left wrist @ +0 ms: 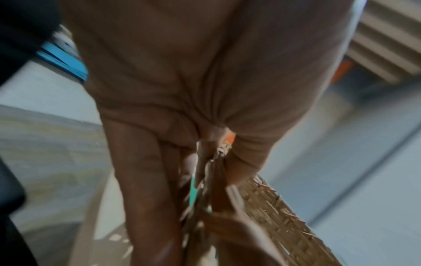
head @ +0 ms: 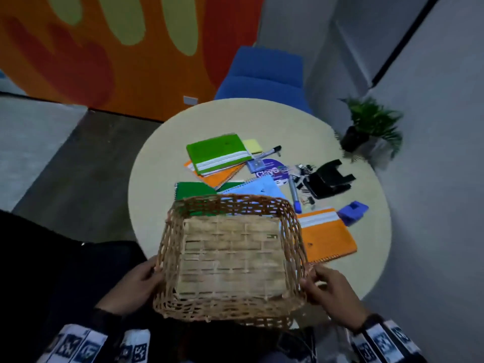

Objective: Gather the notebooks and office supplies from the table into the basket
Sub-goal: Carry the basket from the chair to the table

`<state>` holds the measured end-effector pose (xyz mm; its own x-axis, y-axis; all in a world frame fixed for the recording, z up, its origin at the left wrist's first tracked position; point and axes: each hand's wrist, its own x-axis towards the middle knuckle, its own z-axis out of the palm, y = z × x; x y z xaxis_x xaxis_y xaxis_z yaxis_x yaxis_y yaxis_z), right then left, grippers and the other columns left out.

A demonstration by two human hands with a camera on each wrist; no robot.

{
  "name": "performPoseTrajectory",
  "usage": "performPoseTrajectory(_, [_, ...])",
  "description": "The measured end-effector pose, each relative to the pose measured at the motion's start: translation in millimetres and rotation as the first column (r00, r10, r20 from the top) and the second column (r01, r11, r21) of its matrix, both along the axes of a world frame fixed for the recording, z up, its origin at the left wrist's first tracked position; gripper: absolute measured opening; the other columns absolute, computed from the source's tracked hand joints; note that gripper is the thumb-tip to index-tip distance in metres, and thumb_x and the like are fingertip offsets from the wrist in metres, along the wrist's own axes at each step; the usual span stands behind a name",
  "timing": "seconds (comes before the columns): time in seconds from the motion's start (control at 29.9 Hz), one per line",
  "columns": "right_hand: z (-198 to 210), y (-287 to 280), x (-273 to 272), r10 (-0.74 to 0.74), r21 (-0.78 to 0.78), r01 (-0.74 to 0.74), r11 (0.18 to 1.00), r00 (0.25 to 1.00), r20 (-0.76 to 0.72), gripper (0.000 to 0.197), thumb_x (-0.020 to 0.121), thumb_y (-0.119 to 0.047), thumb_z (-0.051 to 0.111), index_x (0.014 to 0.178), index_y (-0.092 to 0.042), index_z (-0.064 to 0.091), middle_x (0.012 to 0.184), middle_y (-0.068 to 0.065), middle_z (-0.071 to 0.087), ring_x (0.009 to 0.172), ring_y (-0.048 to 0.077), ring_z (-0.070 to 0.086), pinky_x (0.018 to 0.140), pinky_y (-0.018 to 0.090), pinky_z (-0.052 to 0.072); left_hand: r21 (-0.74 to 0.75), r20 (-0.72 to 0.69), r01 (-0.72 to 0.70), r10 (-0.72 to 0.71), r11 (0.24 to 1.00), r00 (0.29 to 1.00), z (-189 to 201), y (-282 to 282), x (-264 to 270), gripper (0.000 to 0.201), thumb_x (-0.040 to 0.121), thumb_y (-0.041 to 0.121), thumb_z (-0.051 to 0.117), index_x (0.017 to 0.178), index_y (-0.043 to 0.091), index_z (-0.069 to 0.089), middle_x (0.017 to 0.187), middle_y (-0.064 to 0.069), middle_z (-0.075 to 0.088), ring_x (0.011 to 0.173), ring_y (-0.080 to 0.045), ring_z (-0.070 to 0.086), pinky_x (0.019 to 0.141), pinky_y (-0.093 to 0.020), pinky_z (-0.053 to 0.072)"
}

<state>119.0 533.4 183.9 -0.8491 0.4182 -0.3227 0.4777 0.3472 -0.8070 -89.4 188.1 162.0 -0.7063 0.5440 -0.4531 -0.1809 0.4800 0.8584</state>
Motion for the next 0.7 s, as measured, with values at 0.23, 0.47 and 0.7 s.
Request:
performPoseTrajectory(0.23, [-52.7,20.1,75.5,-0.045,0.024,0.043,0.999,0.995,0.089,0.025,0.084,-0.021,0.066,0.064,-0.024,0.051,0.058,-0.005,0.054,0.058,0.001,0.048,0.059,0.028,0.042,-0.065,0.143,0.197,-0.186,0.978,0.972,-17.4,42.2,10.3,0.034,0.078,0.025,0.055,0.109,0.032,0.064,0.117,0.008,0.07,0.113,-0.013,0.061,0.102,-0.034,0.047])
performPoseTrajectory(0.47, [-49.7,23.7,77.2,-0.164,-0.091,0.178,0.98,0.975,0.148,0.032,0.082,-0.033,0.071,0.061,-0.015,0.055,0.056,-0.001,0.06,0.058,0.004,0.054,0.061,0.026,0.046,-0.146,0.141,0.233,-0.213,0.961,0.967,-11.8,38.8,1.5,0.031,0.089,0.025,0.063,0.119,0.025,0.06,0.105,-0.002,0.075,0.098,-0.016,0.071,0.095,-0.039,0.053])
performPoseTrajectory(0.7, [-23.1,99.9,44.0,-0.613,-0.495,0.671,0.552,0.729,0.304,0.029,0.091,-0.023,0.058,0.076,0.002,0.054,0.061,0.018,0.048,0.049,0.024,0.041,0.051,0.031,0.047,-0.336,-0.473,0.202,-0.35,0.92,0.808,74.6,134.8,-25.9,0.031,0.082,0.037,0.068,0.11,0.024,0.062,0.088,0.008,0.07,0.082,-0.005,0.066,0.069,-0.016,0.046])
